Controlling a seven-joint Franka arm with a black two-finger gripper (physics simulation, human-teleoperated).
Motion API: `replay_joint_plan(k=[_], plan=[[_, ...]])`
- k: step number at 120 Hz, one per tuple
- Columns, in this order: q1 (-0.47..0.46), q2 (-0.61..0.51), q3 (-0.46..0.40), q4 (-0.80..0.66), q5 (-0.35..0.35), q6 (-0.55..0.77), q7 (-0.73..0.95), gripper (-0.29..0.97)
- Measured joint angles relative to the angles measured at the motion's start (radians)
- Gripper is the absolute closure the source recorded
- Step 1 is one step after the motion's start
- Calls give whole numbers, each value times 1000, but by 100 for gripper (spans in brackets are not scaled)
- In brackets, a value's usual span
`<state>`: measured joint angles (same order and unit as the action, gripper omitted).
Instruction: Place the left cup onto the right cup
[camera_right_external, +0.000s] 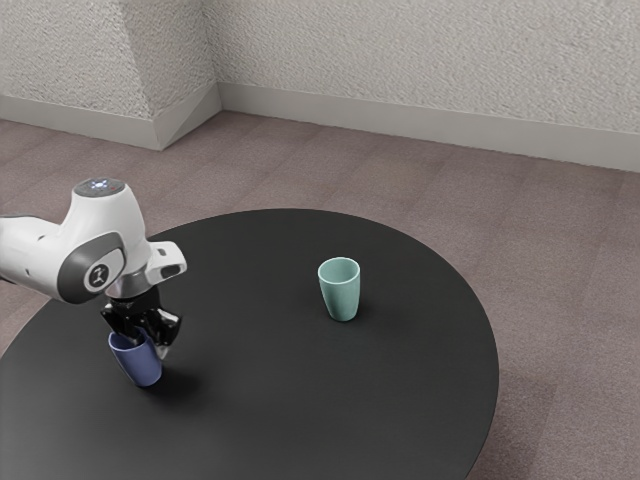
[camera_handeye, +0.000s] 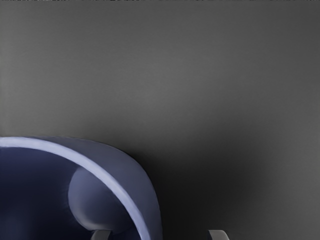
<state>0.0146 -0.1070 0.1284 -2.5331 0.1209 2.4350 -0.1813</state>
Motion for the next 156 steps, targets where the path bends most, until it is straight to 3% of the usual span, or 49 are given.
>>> replay_joint_plan(k=[55,115,156], plan=[[0,2,0,0,2,7,2,75],[0,4,-3,14,13,-9,-5,78],[-1,-5,-25,116,20,-110,-7,78]])
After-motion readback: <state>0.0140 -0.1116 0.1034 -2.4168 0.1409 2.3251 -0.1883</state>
